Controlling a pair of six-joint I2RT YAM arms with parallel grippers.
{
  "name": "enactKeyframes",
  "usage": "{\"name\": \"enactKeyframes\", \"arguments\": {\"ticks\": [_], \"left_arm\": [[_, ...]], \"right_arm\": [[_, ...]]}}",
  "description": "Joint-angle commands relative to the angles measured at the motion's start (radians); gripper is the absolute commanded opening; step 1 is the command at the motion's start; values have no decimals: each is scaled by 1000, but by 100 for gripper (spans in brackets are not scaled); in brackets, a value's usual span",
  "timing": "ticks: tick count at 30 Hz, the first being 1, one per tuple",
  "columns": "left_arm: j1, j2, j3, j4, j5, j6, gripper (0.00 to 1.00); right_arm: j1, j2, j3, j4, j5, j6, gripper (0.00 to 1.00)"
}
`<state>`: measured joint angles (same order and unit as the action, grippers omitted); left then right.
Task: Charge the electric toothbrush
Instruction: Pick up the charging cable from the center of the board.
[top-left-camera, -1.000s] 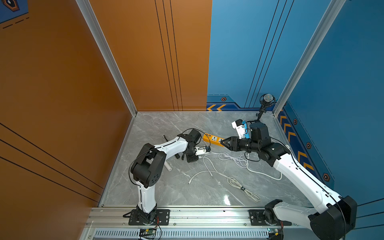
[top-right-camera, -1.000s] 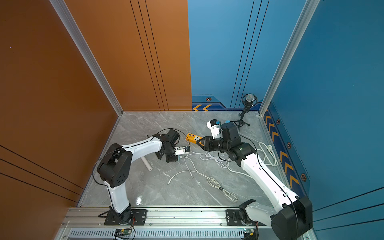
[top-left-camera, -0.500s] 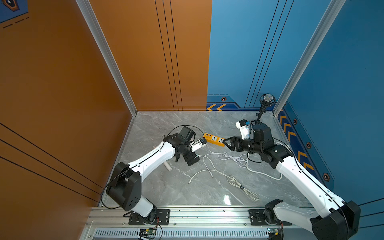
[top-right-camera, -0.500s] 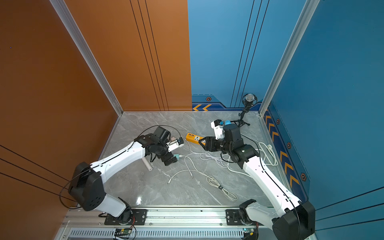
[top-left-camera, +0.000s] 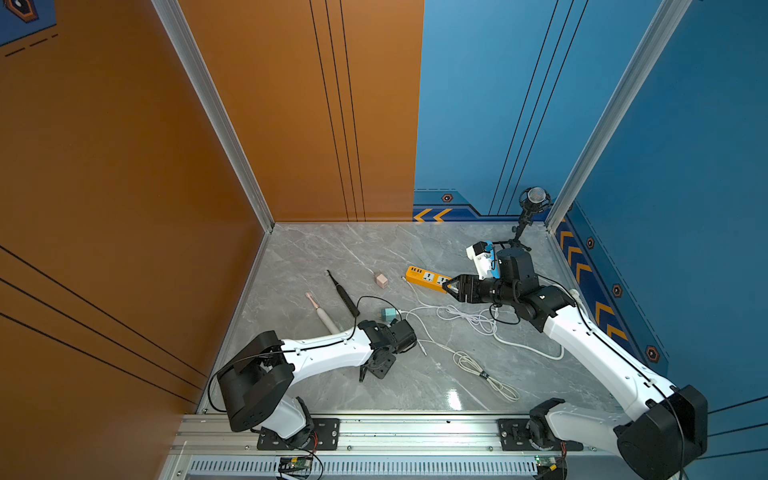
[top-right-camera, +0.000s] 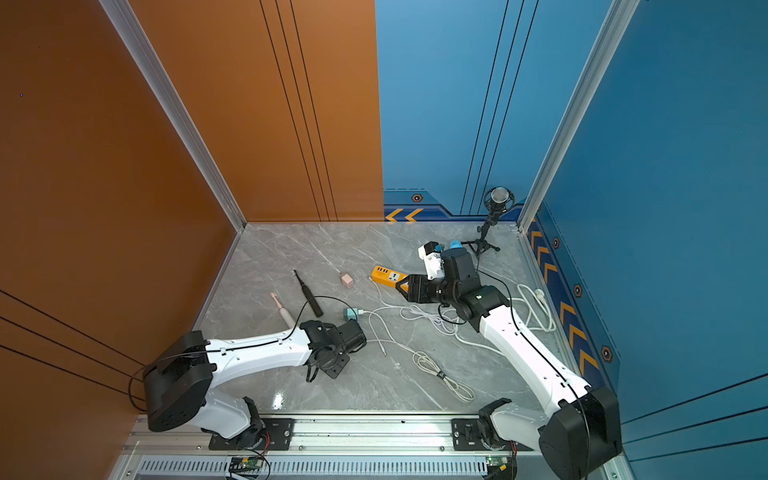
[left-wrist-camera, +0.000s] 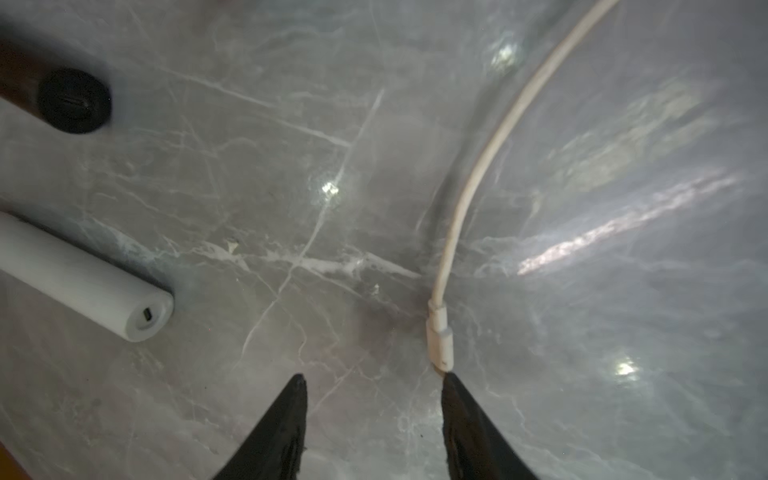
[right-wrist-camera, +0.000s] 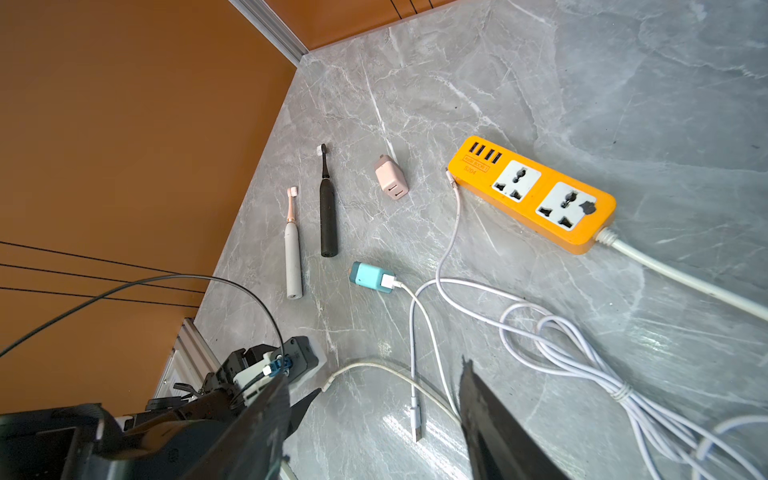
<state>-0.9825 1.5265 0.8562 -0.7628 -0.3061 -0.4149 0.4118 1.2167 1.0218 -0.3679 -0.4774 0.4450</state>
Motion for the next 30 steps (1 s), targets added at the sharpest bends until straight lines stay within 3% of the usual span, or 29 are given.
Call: {"name": "enactKeyframes", "arguments": {"ticks": [1, 9, 15, 21, 24, 27, 30], "left_arm": [[-12, 9, -14, 22, 26, -59, 48], [9, 57, -39, 160, 143, -30, 44], [23, 87, -54, 164, 135, -21, 21], [24, 64, -93, 163, 114, -30, 7], [21, 32, -93, 163, 63, -23, 1], [-2, -49, -69, 167, -58, 43, 0], [-31, -159, -21, 262, -241, 246, 0]], "right_arm": [[1, -1, 10, -29, -13, 13, 66], [8, 9, 12, -31, -3, 25, 66], [11, 11, 27, -45, 1, 26, 67], [17, 17, 36, -45, 3, 38, 66], [18, 24, 44, -45, -2, 47, 66], [15, 37, 53, -47, -17, 69, 66], [3, 59, 67, -49, -73, 72, 67]]}}
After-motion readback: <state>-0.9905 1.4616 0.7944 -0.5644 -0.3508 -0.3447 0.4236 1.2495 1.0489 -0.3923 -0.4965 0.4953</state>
